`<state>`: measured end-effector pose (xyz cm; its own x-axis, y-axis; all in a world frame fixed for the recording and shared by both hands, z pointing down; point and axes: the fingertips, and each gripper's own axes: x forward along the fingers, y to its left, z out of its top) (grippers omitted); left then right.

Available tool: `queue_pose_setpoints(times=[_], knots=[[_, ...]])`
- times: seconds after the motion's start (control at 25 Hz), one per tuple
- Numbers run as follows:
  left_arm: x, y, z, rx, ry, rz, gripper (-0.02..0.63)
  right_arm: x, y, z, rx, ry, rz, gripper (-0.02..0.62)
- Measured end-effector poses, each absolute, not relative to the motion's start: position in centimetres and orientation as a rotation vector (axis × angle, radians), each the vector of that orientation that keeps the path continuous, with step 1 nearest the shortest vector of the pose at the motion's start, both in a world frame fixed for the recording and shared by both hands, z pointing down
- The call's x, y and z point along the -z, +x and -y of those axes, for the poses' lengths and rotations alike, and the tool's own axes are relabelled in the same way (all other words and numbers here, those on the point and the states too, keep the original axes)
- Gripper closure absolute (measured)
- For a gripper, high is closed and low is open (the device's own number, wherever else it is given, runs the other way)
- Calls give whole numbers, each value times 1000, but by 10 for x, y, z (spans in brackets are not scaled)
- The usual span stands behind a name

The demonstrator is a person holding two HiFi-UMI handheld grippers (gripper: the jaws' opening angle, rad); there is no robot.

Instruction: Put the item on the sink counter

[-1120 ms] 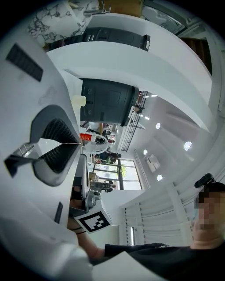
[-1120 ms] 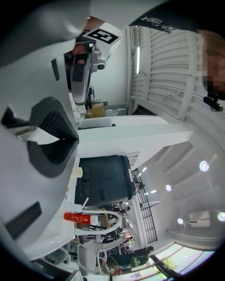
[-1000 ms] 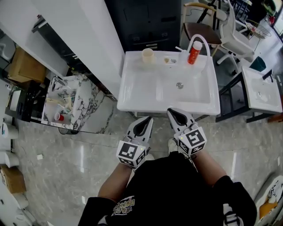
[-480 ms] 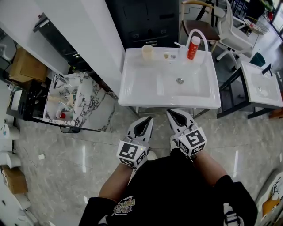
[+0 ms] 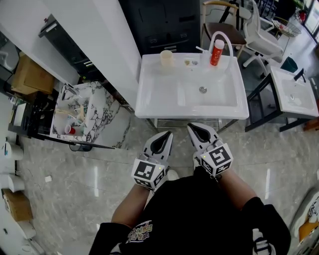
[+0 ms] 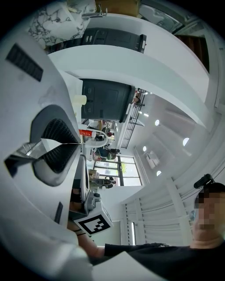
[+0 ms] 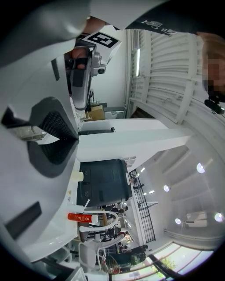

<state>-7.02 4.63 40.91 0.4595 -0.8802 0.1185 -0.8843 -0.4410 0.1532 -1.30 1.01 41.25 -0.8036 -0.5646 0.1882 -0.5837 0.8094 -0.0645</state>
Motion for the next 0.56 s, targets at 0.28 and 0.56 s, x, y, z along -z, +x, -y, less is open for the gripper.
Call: queue_pose_setpoints(times=[0.28, 0.56], knots=[[-409, -71, -54, -35, 2522, 1532, 589, -412, -15, -19, -173, 907, 2835, 541], [-408, -72, -57, -33, 2517, 1531, 590, -412, -15, -23, -174, 903, 2828, 541]])
